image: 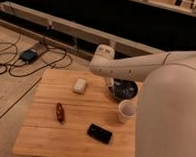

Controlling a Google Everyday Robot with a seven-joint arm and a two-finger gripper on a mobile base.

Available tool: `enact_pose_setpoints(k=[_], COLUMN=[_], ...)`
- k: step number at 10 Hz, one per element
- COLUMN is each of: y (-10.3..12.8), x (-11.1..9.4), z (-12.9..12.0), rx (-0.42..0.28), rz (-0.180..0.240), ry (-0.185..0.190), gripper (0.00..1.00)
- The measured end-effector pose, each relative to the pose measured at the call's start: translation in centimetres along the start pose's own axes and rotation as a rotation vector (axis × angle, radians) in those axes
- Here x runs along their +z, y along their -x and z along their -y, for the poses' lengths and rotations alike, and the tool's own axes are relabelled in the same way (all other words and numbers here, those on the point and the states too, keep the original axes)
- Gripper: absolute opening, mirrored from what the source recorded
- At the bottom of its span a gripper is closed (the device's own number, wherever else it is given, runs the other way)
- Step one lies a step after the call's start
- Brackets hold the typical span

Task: Place the bottle in the ceramic bowl

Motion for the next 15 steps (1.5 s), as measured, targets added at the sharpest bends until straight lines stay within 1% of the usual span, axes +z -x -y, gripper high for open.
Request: enact_pose_setpoints(k=[1,2,4,5,6,11,12,13,15], y=[0.5,0.8,0.9,0.5,0.0,-2.6,-3.1,-3.6,-4.7], x=[0.0,0.1,0.6,1.2,1.7,3.6,4.0,4.4,5.3], z=[0.3,1.0,2.5,3.4,4.0,6.0,6.2,6.6,7.1], rx=[0.001,0.003,0.007,0.012,0.019,0.040,0.041,0.042,0.041], rz=[0.003,0.003,-0.005,-0.022,-0.037,-0.111,-0.128,-0.146,-0.182], ry=[-0.013,-0.034,-0.074,-0.095,-0.108,-0.143,-0.148,-0.156,-0.170], gripper=[0.00,0.00,0.00,0.00,0.00,0.01,0.05,0.13,0.34])
